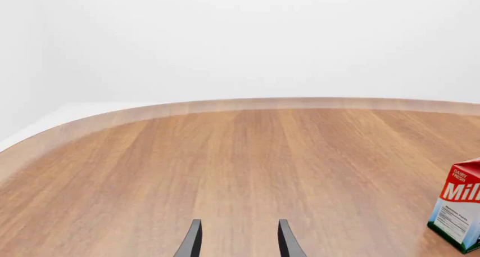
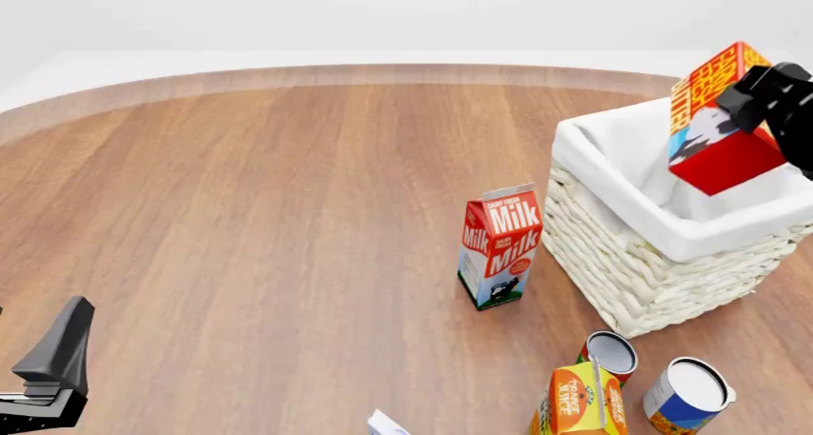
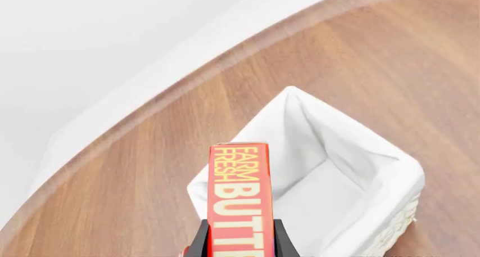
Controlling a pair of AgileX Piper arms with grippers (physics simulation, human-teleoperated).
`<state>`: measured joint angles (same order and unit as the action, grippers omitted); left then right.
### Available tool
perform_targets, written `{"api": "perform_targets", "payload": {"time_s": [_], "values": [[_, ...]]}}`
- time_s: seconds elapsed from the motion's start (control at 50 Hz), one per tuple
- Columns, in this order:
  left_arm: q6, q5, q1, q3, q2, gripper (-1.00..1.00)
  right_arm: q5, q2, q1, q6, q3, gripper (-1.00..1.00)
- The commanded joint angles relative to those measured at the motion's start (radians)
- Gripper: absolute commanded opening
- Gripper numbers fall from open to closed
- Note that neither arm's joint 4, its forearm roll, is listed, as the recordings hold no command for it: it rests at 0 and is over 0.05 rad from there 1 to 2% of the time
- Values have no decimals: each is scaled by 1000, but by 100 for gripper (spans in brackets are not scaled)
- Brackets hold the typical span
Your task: Pick up the cream cheese box and the butter, and put them in the basket.
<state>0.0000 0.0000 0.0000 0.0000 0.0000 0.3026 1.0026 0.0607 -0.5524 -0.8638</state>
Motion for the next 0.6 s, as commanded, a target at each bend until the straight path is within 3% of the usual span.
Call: {"api": "perform_targets", "payload": {"time_s": [0.02,0.6], "values": [[0,0,0,0,0,100,-25,6,2,-22,1,-100],[0,0,0,0,0,100,-70,23,32,-44,42,-100]]}}
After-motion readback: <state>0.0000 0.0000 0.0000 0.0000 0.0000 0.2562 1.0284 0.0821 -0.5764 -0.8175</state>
